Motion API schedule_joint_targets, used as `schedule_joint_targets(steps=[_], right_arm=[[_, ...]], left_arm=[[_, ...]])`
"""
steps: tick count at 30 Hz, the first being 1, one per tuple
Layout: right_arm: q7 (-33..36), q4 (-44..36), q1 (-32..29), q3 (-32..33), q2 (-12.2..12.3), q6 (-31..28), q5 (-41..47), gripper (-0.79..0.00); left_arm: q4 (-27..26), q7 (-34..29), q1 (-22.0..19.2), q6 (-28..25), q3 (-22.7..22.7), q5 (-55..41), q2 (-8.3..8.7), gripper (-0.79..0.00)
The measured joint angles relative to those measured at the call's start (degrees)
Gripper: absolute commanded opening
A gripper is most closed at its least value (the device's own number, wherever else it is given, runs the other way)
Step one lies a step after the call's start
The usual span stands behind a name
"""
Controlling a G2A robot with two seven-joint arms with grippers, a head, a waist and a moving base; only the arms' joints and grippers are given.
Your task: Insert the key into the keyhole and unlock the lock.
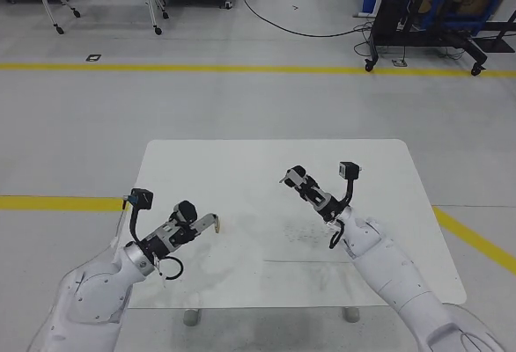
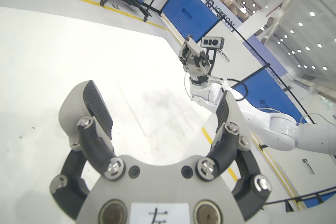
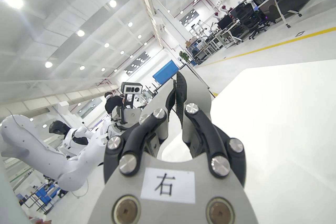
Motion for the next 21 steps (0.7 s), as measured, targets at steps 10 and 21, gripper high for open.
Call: schedule_joint_targets(steps=[10,21], right_arm=[[0.35,-0.39,-0.25,-0.24,-0.04,0.58,0.06,-0.785],[13.48,0.25,3.65,-7.51,-2.61,4.43,10.1,-0.785]], left_arm=[[2.74,2.07,0.99,-1.18,1.65,-4.56,-0.2,0.0],[24.3,-3.88,-14.71,-17.08,16.1,-28.47,-2.36,0.0]])
